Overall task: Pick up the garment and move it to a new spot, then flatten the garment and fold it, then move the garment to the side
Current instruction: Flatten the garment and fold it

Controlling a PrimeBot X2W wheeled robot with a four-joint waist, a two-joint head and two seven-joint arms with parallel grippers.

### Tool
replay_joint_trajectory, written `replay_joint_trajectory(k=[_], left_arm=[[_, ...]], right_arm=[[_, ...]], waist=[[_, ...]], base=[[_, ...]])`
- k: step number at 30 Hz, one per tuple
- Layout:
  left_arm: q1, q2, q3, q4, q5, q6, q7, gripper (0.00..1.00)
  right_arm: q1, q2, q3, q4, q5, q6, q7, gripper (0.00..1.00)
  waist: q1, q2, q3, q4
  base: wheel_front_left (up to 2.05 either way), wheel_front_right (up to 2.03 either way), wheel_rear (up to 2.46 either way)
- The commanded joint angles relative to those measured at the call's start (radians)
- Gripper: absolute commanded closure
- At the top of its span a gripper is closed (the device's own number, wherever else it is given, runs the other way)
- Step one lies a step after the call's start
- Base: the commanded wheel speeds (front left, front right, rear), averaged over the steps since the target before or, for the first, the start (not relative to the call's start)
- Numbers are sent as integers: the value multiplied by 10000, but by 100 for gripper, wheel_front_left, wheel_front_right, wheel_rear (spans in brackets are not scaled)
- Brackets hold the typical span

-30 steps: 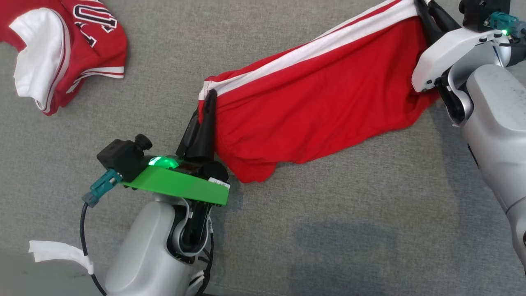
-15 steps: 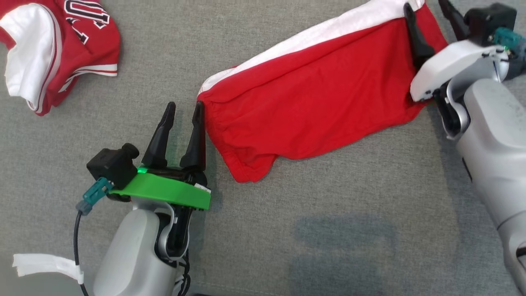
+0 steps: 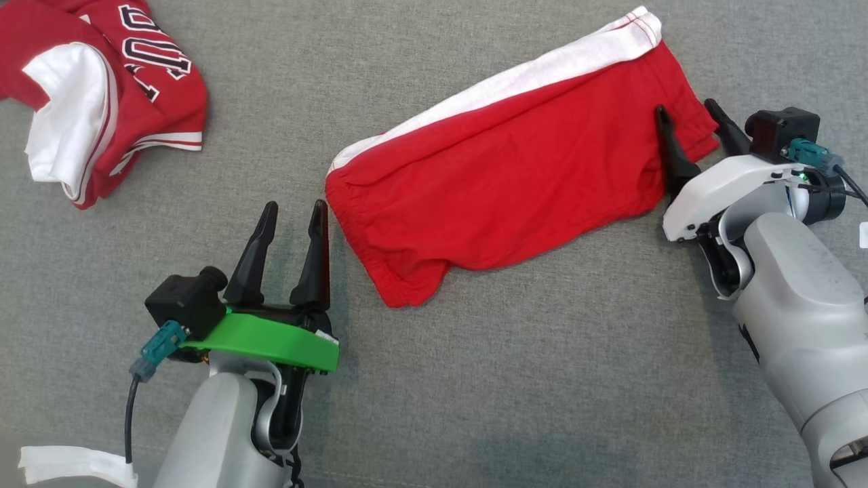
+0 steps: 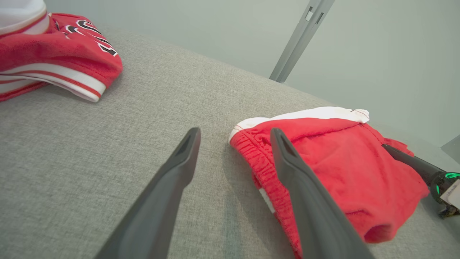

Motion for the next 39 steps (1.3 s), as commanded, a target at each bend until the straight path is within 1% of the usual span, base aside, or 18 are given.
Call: replay_joint_trajectory(k=[1, 2, 3, 4, 7, 11, 14, 15, 16, 17, 19, 24, 30, 33, 35, 37, 39], left_arm=[[141, 34, -3, 26, 124, 22, -8, 0], [161, 34, -10, 33, 190, 22, -8, 0], [191, 34, -8, 50, 210, 22, -8, 0], [226, 34, 9, 77, 284, 22, -8, 0], [392, 36, 146, 158, 424, 22, -8, 0], [681, 32, 344, 299, 685, 22, -8, 0], [947, 28, 409, 364, 873, 22, -8, 0], [947, 28, 409, 364, 873, 22, -8, 0], [1165, 37, 479, 443, 1042, 22, -8, 0], [1165, 37, 479, 443, 1042, 22, -8, 0], [1391, 37, 558, 506, 1176, 22, -8, 0], [1999, 31, 803, 565, 1409, 22, -8, 0], [2486, 35, 984, 574, 1684, 23, -8, 0], [2581, 35, 960, 617, 1741, 23, -8, 0], [2624, 35, 924, 674, 1690, 23, -8, 0], [2599, 37, 891, 728, 1594, 23, -8, 0], [2501, 35, 796, 762, 1567, 23, -8, 0]], right_arm=[[334, 210, 96, 544, 214, -14, 212, 0], [347, 301, 165, 678, 269, -13, 257, 34], [380, 386, 313, 758, 305, -5, 310, 87], [444, 453, 387, 835, 415, -5, 324, 100], [522, 404, 492, 829, 646, -7, 177, 100], [800, 321, 188, 669, 849, -16, 29, 100], [1297, 237, -354, 124, 960, -17, 9, 100], [1297, 237, -354, 124, 960, -17, 9, 100], [1831, 318, -661, -241, 986, -16, 4, 100], [1831, 318, -661, -241, 986, -16, 4, 100], [2419, 433, -966, -535, 1070, -16, 2, 100], [3739, 642, -1242, -844, 1210, -17, 5, 100], [4281, 796, -1635, -1442, 1076, -14, 1, 100], [4181, 962, -1648, -2167, 753, -11, -1, 100], [4058, 1070, -1393, -2745, 484, -11, 0, 100], [3949, 1188, -961, -3279, 179, -10, -2, 100], [3852, 1316, -415, -3665, 118, -11, 0, 100]], waist=[[0, 91, -119, 93], [0, 91, -171, 110], [0, 91, -229, 118], [0, 91, -309, 116], [0, 91, -543, 13], [0, 91, -1056, -322], [0, 91, -1497, -679], [0, 91, -1497, -679], [0, 91, -1830, -963], [0, 91, -1830, -963], [0, 91, -2175, -1263], [0, 91, -2809, -2006], [0, 91, -2971, -2533], [0, 91, -2958, -2627], [0, 91, -2944, -2607], [0, 91, -2918, -2506], [0, 91, -2881, -2338]], base=[[0, 0, 0], [0, 0, 0], [0, 0, 0], [0, 0, 0], [0, 0, 0], [0, 0, 0], [0, 0, 0], [0, 0, 0], [0, 0, 0], [0, 0, 0], [0, 0, 0], [0, 0, 0], [0, 0, 0], [0, 0, 0], [0, 0, 0], [0, 0, 0], [0, 0, 0]])
